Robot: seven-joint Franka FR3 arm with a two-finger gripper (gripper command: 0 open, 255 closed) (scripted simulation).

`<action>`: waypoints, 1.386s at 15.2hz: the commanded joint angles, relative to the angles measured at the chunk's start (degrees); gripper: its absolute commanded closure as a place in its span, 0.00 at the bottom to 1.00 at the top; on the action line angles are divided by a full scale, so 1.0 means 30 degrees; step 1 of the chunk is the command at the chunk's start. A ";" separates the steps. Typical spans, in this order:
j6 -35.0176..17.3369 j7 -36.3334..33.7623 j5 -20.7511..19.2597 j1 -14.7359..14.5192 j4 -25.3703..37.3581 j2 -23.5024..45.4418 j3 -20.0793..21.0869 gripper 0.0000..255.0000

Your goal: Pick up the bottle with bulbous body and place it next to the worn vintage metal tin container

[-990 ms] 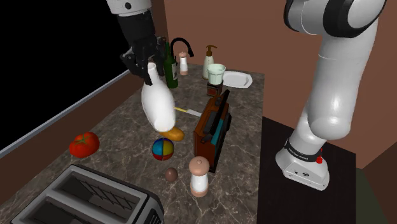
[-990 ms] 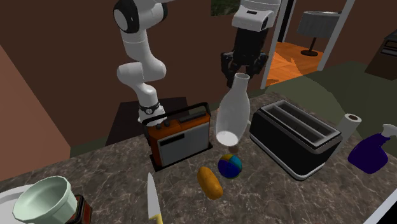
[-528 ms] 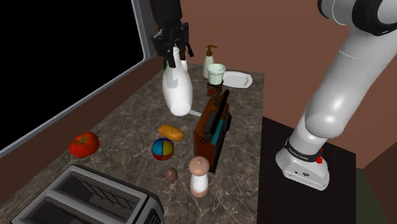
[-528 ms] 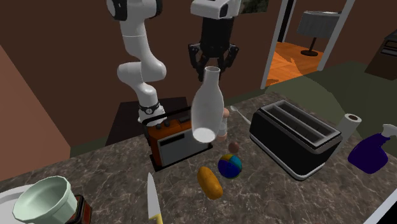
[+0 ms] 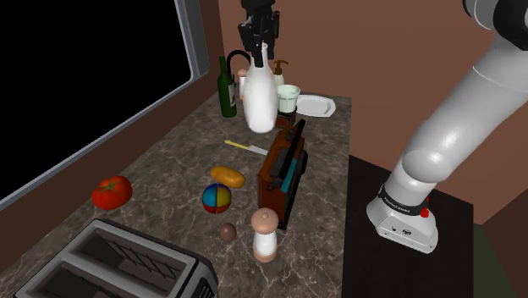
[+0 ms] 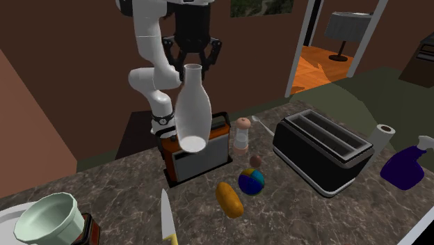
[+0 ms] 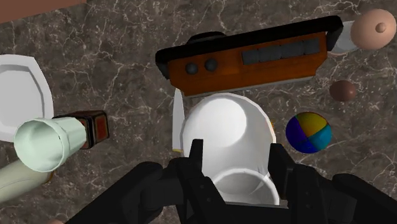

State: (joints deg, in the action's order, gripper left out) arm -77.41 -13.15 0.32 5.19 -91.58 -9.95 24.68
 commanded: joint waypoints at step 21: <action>0.2710 1.1211 -0.1910 0.3453 0.1455 -0.1924 -0.7230 1.00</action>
State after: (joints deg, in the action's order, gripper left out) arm -69.70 19.03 -5.06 15.13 -88.35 -16.31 3.81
